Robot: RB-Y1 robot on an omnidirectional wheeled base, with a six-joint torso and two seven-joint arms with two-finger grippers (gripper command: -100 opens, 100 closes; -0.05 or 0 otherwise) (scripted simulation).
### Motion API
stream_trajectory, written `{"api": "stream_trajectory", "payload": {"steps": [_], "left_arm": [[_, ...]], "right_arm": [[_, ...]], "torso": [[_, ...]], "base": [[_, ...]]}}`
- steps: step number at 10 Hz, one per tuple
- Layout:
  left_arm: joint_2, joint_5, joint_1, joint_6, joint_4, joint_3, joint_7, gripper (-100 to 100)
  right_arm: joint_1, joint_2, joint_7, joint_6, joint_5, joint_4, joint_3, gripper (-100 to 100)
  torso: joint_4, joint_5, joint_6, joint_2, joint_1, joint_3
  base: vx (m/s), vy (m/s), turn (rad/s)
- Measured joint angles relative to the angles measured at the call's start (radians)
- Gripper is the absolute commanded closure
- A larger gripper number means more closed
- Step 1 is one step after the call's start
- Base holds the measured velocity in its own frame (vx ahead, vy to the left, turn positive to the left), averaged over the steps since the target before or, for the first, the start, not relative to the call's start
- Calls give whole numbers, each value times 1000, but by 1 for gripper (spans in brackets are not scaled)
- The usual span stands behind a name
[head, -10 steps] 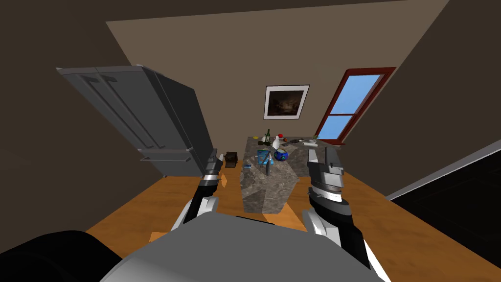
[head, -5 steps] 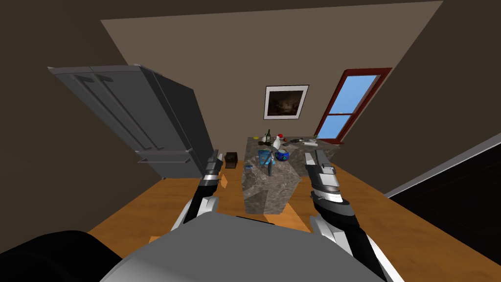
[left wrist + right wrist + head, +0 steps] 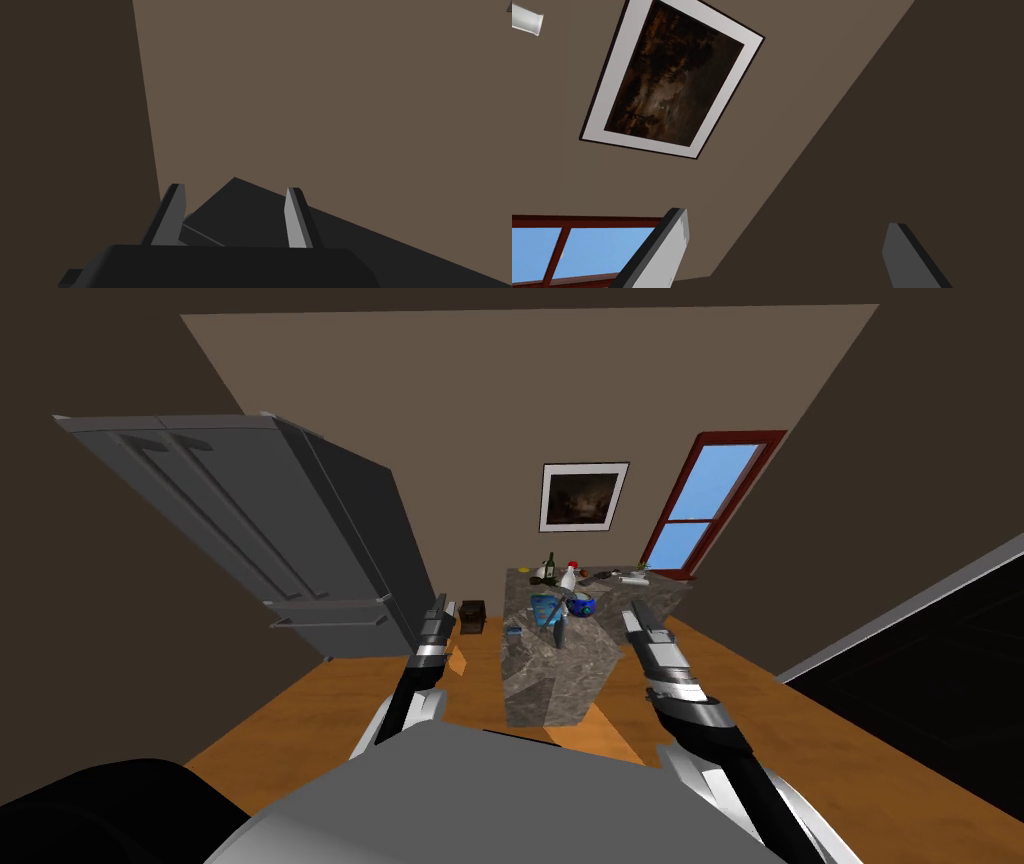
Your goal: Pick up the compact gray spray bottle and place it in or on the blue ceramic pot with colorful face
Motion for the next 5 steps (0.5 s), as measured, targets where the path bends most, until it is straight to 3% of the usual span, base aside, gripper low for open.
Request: {"api": "stream_trajectory", "payload": {"steps": [5], "left_arm": [[0,0,0,0,0,0,0,0]], "right_arm": [[54,-83,-20,115,12,15,-29,-100]], "torso": [[0,-1,0,1,-2,1]], "base": [[6,91,-38]]}}
